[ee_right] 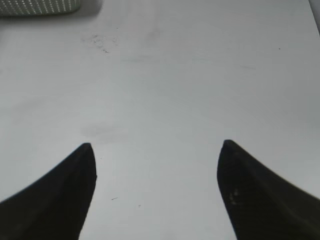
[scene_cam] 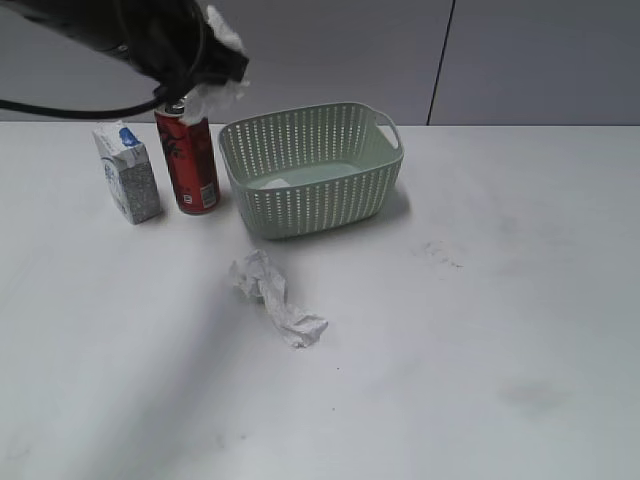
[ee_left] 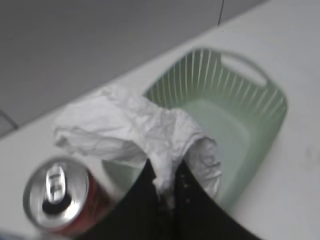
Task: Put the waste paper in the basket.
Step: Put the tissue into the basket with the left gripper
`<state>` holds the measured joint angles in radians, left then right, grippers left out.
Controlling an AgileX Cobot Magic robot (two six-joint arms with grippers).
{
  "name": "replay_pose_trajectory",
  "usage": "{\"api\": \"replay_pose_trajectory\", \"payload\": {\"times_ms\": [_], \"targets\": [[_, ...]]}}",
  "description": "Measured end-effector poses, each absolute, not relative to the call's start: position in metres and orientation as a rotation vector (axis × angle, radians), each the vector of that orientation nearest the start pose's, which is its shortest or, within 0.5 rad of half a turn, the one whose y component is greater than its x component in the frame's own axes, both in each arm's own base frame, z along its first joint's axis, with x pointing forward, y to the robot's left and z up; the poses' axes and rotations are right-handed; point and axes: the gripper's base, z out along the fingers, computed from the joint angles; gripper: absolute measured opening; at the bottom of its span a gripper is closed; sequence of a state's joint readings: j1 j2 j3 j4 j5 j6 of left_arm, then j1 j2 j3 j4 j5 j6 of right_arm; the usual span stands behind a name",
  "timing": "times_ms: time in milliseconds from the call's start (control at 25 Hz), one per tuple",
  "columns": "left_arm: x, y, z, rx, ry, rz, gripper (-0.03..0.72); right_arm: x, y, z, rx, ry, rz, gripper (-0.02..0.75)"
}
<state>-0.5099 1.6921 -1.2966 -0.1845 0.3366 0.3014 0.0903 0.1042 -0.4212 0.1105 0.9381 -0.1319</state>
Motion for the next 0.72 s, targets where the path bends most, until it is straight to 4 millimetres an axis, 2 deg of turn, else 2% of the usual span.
{"api": "replay_pose_trajectory", "payload": {"times_ms": [80, 160, 360, 440, 520, 600, 720], "targets": [[0.347, -0.204, 0.292, 0.683, 1.983, -0.280, 0.025, 0.022, 0.010, 0.264, -0.218, 2.090, 0.108, 0.571], [0.358, -0.210, 0.284, 0.647, 1.912, -0.274, 0.024, 0.022, 0.010, 0.264, -0.218, 2.090, 0.108, 0.571], [0.377, -0.219, 0.241, 0.640, 1.927, -0.252, 0.025, 0.022, 0.010, 0.264, -0.218, 2.090, 0.108, 0.571], [0.381, -0.221, 0.222, 0.652, 1.970, -0.246, 0.051, 0.022, 0.010, 0.264, -0.218, 2.090, 0.108, 0.571], [0.383, -0.223, 0.205, 0.668, 2.016, -0.240, 0.137, 0.022, 0.010, 0.264, -0.218, 2.090, 0.108, 0.571], [0.384, -0.224, 0.192, 0.684, 2.060, -0.237, 0.312, 0.022, 0.010, 0.264, -0.218, 2.091, 0.108, 0.571], [0.383, -0.224, 0.186, 0.695, 2.091, -0.237, 0.569, 0.022, 0.010, 0.264, -0.218, 2.091, 0.108, 0.571]]}}
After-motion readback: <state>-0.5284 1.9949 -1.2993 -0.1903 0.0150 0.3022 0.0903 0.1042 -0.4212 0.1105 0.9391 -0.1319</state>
